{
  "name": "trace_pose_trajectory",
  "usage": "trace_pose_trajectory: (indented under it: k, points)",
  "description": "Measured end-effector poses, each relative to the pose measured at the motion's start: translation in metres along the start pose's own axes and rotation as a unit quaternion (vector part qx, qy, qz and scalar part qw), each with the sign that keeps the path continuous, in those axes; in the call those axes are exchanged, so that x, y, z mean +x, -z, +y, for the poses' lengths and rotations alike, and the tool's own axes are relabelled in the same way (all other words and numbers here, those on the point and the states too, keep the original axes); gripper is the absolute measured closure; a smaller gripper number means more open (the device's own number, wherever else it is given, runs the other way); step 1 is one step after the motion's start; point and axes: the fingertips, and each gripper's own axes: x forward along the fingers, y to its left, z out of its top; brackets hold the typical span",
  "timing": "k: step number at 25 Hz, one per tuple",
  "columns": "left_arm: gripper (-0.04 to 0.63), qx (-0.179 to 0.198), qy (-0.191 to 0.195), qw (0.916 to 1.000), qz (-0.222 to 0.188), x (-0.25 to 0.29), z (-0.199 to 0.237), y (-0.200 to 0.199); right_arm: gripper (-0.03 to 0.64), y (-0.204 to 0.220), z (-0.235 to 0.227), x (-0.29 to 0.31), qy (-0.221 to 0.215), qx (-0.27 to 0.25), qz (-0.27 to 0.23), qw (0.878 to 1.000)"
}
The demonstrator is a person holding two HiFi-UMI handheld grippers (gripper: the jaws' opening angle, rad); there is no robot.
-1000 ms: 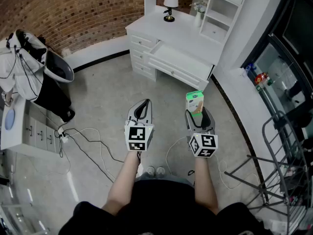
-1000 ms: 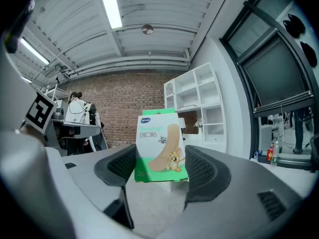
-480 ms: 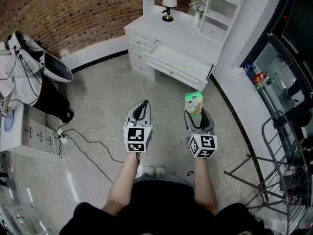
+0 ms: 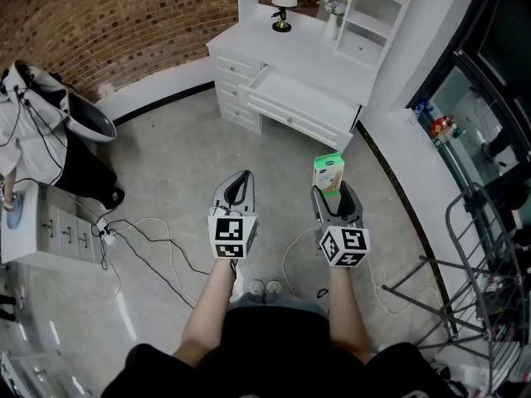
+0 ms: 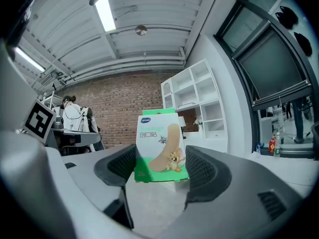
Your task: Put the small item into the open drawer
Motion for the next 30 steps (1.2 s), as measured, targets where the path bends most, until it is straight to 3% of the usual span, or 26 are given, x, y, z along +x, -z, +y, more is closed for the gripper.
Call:
trace_pose_trajectory:
  k: [15,30]
  points:
    - [0.574,0.001,0.011,0.9999,0.005,0.009,0.037,0.012,0.308,0.021,0.007,0.015,0.032,0.009,0.010,0.999]
    - [0.574,-0.007,0.023,0.9997,0.005,0.071,0.056,0.012,0.308,0.016,-0.017,0.069,0.047,0.009,0.012,0.999]
